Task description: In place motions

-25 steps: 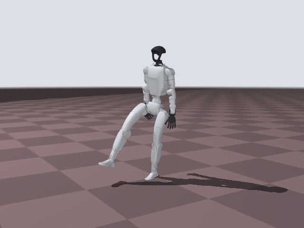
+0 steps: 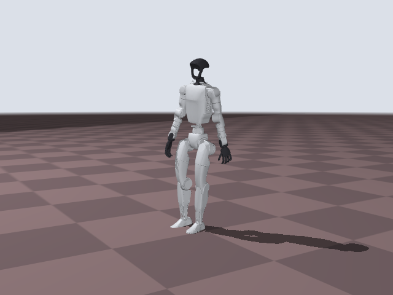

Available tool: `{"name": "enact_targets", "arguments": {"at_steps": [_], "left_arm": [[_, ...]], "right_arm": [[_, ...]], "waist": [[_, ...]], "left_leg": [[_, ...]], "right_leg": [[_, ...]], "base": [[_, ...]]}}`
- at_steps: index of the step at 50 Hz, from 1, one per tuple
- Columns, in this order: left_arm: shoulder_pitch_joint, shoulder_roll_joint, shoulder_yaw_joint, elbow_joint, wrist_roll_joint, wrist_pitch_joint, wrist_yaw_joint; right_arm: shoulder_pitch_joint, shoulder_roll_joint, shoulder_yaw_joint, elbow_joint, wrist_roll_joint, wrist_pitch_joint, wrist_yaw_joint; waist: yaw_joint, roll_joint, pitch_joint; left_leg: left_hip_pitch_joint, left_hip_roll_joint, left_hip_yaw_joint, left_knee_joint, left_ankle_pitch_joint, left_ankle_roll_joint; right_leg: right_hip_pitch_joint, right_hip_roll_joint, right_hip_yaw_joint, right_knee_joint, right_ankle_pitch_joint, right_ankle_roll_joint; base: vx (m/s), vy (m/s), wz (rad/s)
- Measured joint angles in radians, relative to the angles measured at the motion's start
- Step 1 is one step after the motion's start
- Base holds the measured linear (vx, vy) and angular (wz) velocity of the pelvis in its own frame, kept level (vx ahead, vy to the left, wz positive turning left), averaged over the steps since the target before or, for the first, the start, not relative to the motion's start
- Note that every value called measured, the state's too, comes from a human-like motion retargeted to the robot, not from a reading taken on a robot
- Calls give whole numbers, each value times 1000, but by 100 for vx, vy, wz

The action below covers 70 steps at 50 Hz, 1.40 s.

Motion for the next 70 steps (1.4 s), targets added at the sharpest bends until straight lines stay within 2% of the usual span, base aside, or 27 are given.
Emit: {"name": "enact_targets", "arguments": {"at_steps": [4,7,12,17,23,29,40,44,49,54,58,60,62,63,65,67,70], "left_arm": [[-78,-2,-29,-59,-39,-36,-124],[-134,8,-67,-111,-17,-41,-185],[-165,10,-123,-184,-36,-87,-208],[-144,-16,-110,-187,-56,-96,-195],[-115,-19,-94,-75,-27,-77,-128],[-73,-9,-70,12,2,-35,-61],[-35,10,-26,3,-19,0,-81],[-33,14,-2,-17,-38,8,-92],[-27,30,20,-14,-48,30,-110],[-42,37,24,-10,-30,66,-113],[-48,36,19,-36,-20,51,-146],[-58,39,21,-44,-17,43,-164],[-69,46,29,-50,-13,40,-178],[-72,50,33,-54,-12,40,-185],[-75,57,38,-62,-12,39,-196],[-75,61,42,-68,-18,37,-200],[-81,60,42,-61,-29,35,-191]], "right_arm": [[25,5,18,84,-5,13,-11],[56,12,-9,178,35,25,-2],[96,13,-59,323,90,48,48],[106,-4,-65,357,52,68,44],[118,-20,-91,294,10,64,34],[118,-36,-127,266,34,62,34],[126,-47,-129,235,30,49,40],[118,-43,-93,220,-31,42,33],[111,-41,-55,214,-97,36,13],[135,-42,-70,238,-72,37,11],[154,-47,-90,269,-38,47,17],[156,-48,-96,279,-28,50,18],[155,-48,-96,284,-30,50,19],[155,-47,-95,284,-34,50,20],[156,-44,-94,282,-47,50,20],[157,-42,-94,275,-63,49,19],[155,-43,-108,262,-84,49,21]], "waist": [[-83,28,-19],[-86,25,-29],[-52,8,-42],[-69,25,-48],[-112,42,-45],[-95,42,-49],[-80,43,-19],[-111,54,6],[-139,59,-7],[-136,49,-23],[-100,33,-38],[-94,17,-38],[-99,-14,-39],[-102,-24,-41],[-105,-39,-46],[-99,-57,-50],[-68,-69,-54]], "left_leg": [[-19,23,-26,-3,15,-19],[-26,22,-46,0,19,-31],[-36,18,-51,9,14,-46],[-46,34,-36,4,17,-62],[-45,36,-50,4,21,-68],[-31,25,-50,-4,21,-60],[-10,16,-89,-12,29,-36],[-4,51,-103,-16,34,-38],[-14,93,-88,-19,29,-43],[-6,106,-82,-16,17,-47],[2,108,-73,-17,6,-53],[5,99,-76,-16,2,-58],[4,78,-82,-16,1,-66],[4,74,-87,-16,0,-71],[1,73,-97,-16,-1,-83],[0,71,-94,-14,-6,-96],[-6,85,-67,-9,-16,-119]], "right_leg": [[3,14,-57,10,-14,-17],[12,15,-71,-6,-12,-24],[29,9,-97,-51,10,-24],[17,20,-96,-47,9,-30],[30,25,-108,-55,6,-33],[38,21,-100,-50,-2,-31],[48,13,-110,21,-68,-23],[14,42,-84,119,-74,-31],[-38,69,7,195,-54,-10],[-31,-15,-98,144,-51,-35],[-30,-84,-109,86,-9,-50],[-25,-112,-76,59,28,-23],[-19,-132,-8,37,37,73],[-18,-128,25,33,23,86],[-9,-127,6,20,-18,85],[6,-142,-106,-19,-20,89],[17,-127,-81,-59,0,100]], "base": [[0,-13,77],[2,-13,51],[4,-12,16],[0,-6,-1],[0,-3,18],[4,5,-5],[3,9,13],[-5,2,13],[-4,-4,-26],[3,-9,-12],[6,-14,-27],[1,-18,-1],[0,-28,22],[2,-28,30],[4,-30,30],[4,-28,13],[2,-25,-13]]}}
